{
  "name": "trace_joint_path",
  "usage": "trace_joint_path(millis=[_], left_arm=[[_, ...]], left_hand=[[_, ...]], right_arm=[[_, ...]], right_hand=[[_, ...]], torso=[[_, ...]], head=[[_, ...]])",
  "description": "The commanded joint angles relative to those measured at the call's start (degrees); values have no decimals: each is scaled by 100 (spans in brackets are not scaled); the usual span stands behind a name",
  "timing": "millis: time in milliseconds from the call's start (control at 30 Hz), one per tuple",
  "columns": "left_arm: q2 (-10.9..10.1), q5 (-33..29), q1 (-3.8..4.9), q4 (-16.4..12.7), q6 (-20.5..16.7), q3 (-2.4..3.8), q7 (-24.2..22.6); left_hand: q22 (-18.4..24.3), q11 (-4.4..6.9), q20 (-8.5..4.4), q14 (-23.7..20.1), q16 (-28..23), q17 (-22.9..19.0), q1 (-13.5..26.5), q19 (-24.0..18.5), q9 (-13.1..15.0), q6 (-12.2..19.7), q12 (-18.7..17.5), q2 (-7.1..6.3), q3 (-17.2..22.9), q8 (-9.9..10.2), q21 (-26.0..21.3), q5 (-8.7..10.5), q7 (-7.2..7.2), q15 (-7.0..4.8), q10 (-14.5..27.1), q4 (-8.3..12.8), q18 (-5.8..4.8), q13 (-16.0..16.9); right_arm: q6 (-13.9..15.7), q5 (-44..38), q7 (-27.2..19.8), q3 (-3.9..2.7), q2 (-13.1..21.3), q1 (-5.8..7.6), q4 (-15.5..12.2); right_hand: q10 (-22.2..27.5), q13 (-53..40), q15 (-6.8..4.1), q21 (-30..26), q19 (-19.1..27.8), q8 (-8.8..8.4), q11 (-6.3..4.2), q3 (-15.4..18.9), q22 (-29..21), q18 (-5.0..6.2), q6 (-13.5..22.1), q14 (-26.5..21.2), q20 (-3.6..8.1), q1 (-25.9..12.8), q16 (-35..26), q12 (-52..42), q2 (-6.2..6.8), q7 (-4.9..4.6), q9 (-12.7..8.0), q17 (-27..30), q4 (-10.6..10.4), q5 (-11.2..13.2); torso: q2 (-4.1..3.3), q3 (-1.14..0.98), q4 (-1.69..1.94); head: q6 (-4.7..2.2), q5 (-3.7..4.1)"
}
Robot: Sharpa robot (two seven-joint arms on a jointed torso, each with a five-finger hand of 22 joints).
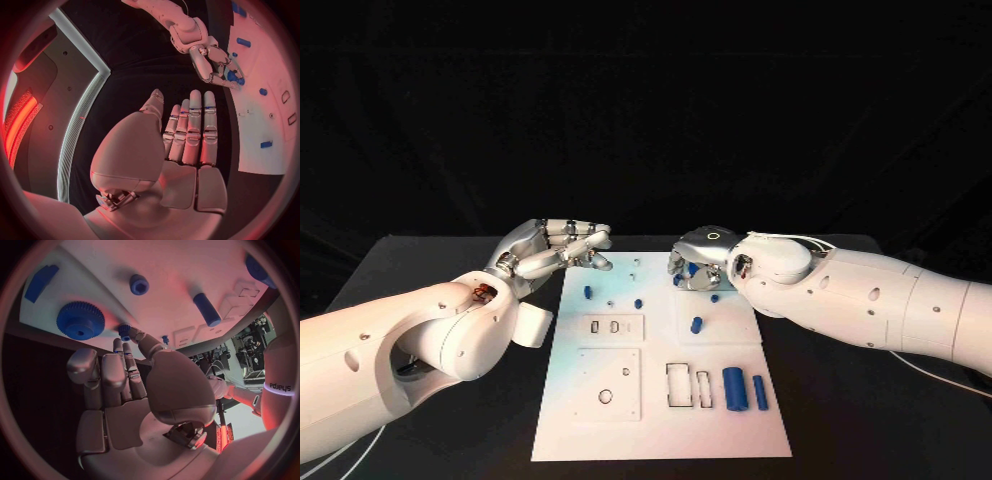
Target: Assemble the parts on the task board
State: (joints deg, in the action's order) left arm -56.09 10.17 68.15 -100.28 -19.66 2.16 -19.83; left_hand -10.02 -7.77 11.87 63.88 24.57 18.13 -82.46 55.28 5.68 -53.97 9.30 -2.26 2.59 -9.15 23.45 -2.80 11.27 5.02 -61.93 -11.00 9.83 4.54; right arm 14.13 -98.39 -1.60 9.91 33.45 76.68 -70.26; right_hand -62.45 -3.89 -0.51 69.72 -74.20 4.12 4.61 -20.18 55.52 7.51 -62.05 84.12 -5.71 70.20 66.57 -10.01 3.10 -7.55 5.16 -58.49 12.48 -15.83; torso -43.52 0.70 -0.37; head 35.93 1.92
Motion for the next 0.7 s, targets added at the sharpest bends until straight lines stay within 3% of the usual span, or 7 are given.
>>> trace_joint_path(millis=[33,433,567,700], left_arm=[[10,-25,7,-9,116,7,-18],[0,-71,8,-16,122,8,-6],[0,-78,8,-15,128,8,-3],[3,-84,8,-12,134,8,0]], left_hand=[[7,-46,12,-38,-30,5,40,-43,-9,-9,-21,35,-26,27,-32,-3,42,-9,5,-1,51,-2],[9,-47,14,-41,-32,7,39,-46,-10,-9,-24,45,-25,31,-34,-3,44,-8,6,-3,52,-2],[9,-47,14,-41,-32,7,39,-46,-10,-9,-24,45,-25,31,-34,-3,44,-8,6,-3,52,-2],[10,-48,16,-44,-33,10,36,-48,-11,-9,-27,56,-23,34,-35,-4,45,-7,8,-5,53,-2]], right_arm=[[-178,7,-29,0,-18,-7,17],[-247,18,-23,0,-38,-26,86],[-262,14,-17,0,-39,-28,98],[-237,11,-35,0,-40,-34,102]], right_hand=[[-28,8,14,33,-28,38,-6,-23,5,-95,-42,147,7,4,35,-20,-48,5,9,-4,-4,17],[-61,13,4,45,-15,52,-14,-109,26,-95,-104,136,14,38,70,-32,-72,16,26,-16,-21,38],[-197,3,-21,99,-32,72,-49,-270,116,-104,-185,134,34,142,135,-81,-139,28,49,-60,-11,246],[-316,-9,-44,161,-60,105,-81,-397,216,-117,-275,140,54,235,205,-118,-169,47,76,-122,21,294]], torso=[[-8,0,1],[-10,0,1],[-17,-1,4],[-18,0,3]], head=[[8,1],[41,-16],[56,-21],[73,-28]])
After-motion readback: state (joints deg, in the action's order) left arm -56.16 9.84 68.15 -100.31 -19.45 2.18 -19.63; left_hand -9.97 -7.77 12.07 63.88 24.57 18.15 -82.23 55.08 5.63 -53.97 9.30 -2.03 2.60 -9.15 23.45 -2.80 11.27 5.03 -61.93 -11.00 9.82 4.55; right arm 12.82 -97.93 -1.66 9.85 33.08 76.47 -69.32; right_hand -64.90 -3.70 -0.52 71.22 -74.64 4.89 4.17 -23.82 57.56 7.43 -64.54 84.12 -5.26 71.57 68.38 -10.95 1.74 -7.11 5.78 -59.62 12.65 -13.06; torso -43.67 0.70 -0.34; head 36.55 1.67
